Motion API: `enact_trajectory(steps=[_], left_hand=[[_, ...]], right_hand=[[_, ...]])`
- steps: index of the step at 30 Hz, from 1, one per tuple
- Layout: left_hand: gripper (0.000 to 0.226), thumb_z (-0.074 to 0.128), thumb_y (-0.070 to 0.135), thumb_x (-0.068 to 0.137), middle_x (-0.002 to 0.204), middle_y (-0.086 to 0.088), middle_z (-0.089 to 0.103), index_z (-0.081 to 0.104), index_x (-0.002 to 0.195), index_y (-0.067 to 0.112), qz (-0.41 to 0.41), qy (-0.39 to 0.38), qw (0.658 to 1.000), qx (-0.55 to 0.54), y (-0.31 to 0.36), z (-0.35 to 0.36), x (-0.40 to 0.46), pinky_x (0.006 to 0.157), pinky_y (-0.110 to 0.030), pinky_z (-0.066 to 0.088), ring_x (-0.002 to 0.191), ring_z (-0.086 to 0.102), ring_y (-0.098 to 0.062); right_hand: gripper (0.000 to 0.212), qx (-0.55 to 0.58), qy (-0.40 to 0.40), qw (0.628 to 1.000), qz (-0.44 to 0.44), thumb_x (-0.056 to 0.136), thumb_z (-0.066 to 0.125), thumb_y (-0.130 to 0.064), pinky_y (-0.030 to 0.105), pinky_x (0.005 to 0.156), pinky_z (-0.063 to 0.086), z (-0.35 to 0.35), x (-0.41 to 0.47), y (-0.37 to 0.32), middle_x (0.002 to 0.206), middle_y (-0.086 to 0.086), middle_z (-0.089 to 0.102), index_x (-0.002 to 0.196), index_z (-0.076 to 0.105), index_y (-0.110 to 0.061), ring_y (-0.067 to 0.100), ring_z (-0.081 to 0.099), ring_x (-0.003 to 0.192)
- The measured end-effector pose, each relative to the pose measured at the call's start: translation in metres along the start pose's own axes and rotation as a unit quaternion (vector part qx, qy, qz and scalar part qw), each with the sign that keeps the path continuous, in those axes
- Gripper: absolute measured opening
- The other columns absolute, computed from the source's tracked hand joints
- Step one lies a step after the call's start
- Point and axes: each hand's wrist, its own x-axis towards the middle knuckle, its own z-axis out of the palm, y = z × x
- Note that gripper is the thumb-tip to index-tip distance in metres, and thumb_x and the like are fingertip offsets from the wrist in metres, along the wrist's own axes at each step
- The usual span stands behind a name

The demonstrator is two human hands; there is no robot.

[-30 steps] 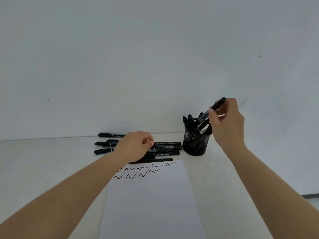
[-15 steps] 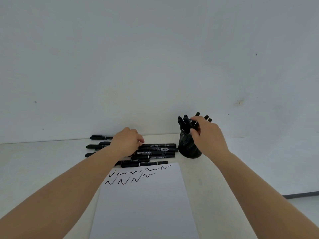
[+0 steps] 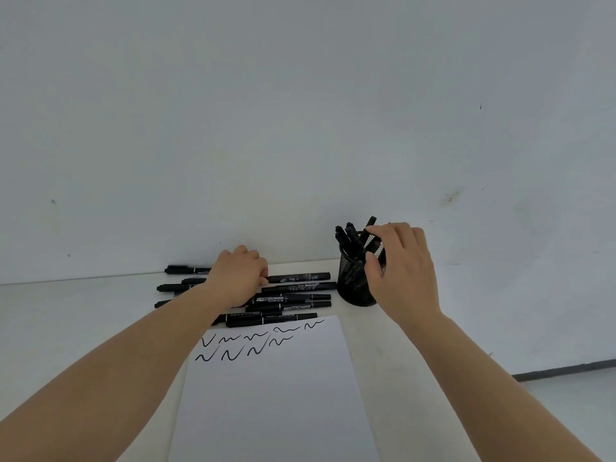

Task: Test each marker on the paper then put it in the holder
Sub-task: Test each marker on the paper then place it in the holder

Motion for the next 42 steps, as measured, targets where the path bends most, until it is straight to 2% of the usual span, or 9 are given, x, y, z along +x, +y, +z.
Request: enact_trajectory(steps=[3,6,10,12,16,20,26,35,42], left_hand=[[0.023,0.043,0.036,0.094,0.112,0.003,0.058,0.055,0.107,0.022,-0.024,0.040,0.998,-0.037,-0.004,-0.014,-0.015,0.083,-0.033,0.033,0.108,0.045,-0.020],[0.017,0.045,0.032,0.094,0.104,0.002,0.062,0.055,0.103,0.021,-0.073,0.067,0.982,-0.163,0.000,-0.032,-0.038,0.078,-0.033,0.036,0.091,0.049,-0.018],[0.008,0.050,0.032,0.092,0.088,0.014,0.061,0.052,0.096,0.026,-0.065,0.025,0.945,-0.319,0.028,-0.054,-0.076,0.068,-0.027,0.039,0.082,0.055,-0.014],[0.003,0.049,0.030,0.092,0.083,0.020,0.061,0.050,0.093,0.028,-0.043,-0.008,0.930,-0.364,0.042,-0.060,-0.093,0.062,-0.020,0.040,0.077,0.057,-0.010],[0.010,0.046,0.026,0.094,0.080,0.016,0.062,0.046,0.086,0.032,-0.010,-0.035,0.904,-0.425,0.055,-0.067,-0.117,0.059,-0.017,0.043,0.067,0.054,-0.004],[0.013,0.043,0.028,0.095,0.075,0.012,0.049,0.046,0.082,0.028,0.020,0.021,0.925,-0.380,0.064,-0.071,-0.138,0.056,-0.017,0.033,0.065,0.044,-0.003],[0.030,0.033,0.041,0.095,0.085,0.009,0.049,0.051,0.097,0.018,0.062,0.156,0.971,-0.169,0.079,-0.073,-0.165,0.059,-0.025,0.026,0.071,0.040,-0.010],[0.032,0.039,0.036,0.087,0.065,0.006,0.056,0.062,0.073,0.019,0.098,0.261,0.960,-0.020,0.079,-0.090,-0.184,0.040,-0.022,0.032,0.053,0.053,-0.012],[0.033,0.027,0.039,0.093,0.058,0.007,0.051,0.045,0.071,0.022,0.075,0.153,0.985,-0.018,0.090,-0.087,-0.197,0.041,-0.024,0.021,0.044,0.043,-0.017]], right_hand=[[0.018,0.051,0.020,0.998,-0.033,0.079,0.056,-0.006,0.027,0.068,0.044,-0.006,-0.015,-0.008,0.086,-0.003,0.063,0.094,0.065,-0.012,0.017,0.053,0.079],[0.014,0.159,-0.095,0.980,0.073,0.085,0.057,-0.013,0.018,0.058,0.040,-0.004,-0.034,-0.023,0.065,-0.019,0.056,0.084,0.066,-0.024,0.001,0.051,0.060],[0.008,0.306,-0.271,0.889,0.208,0.088,0.056,-0.023,0.010,0.055,0.040,0.007,-0.051,-0.048,0.069,-0.008,0.065,0.091,0.062,-0.027,-0.003,0.055,0.056],[0.011,0.384,-0.275,0.841,0.265,0.090,0.055,-0.027,0.013,0.051,0.041,0.009,-0.054,-0.060,0.068,-0.004,0.066,0.098,0.059,-0.020,0.000,0.056,0.052],[0.024,0.452,-0.187,0.802,0.344,0.091,0.053,-0.029,0.023,0.047,0.039,0.008,-0.057,-0.077,0.049,-0.005,0.059,0.078,0.056,-0.009,0.007,0.049,0.043],[0.036,0.495,-0.160,0.759,0.391,0.088,0.055,-0.025,0.021,0.040,0.034,0.000,-0.067,-0.092,0.042,-0.001,0.049,0.054,0.053,-0.012,0.012,0.041,0.038],[0.032,0.574,-0.119,0.689,0.426,0.087,0.054,-0.012,0.021,0.036,0.026,-0.012,-0.074,-0.103,0.039,0.000,0.039,0.056,0.044,-0.014,0.012,0.032,0.035],[0.029,0.628,-0.281,0.537,0.487,0.087,0.048,-0.020,0.016,0.029,0.019,-0.031,-0.077,-0.098,0.042,0.001,0.042,0.061,0.039,-0.013,0.010,0.030,0.032],[0.029,0.603,-0.304,0.565,0.474,0.085,0.045,-0.012,0.014,0.030,0.019,-0.036,-0.084,-0.094,0.036,0.007,0.041,0.056,0.044,-0.007,0.013,0.027,0.028]])
